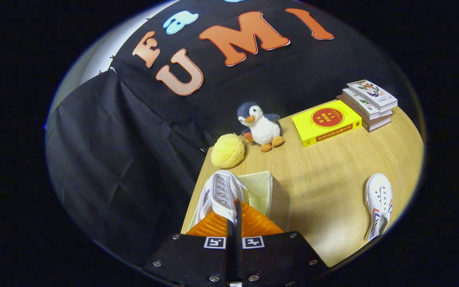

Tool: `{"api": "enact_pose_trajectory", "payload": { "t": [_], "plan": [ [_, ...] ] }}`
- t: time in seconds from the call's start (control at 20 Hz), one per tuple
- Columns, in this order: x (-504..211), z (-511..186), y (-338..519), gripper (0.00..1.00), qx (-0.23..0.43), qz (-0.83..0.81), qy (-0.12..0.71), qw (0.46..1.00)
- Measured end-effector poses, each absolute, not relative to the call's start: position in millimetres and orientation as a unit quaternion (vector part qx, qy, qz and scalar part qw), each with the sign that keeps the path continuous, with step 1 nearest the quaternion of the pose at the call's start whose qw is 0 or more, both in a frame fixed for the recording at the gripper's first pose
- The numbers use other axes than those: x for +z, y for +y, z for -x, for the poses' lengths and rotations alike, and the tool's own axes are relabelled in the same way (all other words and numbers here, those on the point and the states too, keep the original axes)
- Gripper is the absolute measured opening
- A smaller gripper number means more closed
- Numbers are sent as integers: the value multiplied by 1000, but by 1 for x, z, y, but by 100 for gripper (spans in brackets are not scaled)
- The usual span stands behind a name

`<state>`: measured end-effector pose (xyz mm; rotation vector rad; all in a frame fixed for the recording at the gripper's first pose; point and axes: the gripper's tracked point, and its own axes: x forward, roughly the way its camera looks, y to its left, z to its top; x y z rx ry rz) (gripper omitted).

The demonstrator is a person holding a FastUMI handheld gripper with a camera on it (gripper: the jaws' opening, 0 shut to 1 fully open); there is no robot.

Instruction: Open the storage box then place both shoes into the box .Put the left shoe in first, then the right shoe, with the right side of both shoes facing outward in a uniform manner.

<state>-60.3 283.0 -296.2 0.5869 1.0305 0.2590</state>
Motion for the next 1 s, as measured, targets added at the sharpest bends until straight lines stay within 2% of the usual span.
{"api": "enact_pose_trajectory", "payload": {
  "t": [0.5,0.75,0.85,1.0],
  "plan": [
    [-354,68,347,1,16,-274,553,786],
    [-373,64,356,1,-41,-294,553,779],
    [-381,63,364,2,-47,-303,559,770],
    [-396,91,373,5,-23,-284,612,737]
  ]
}}
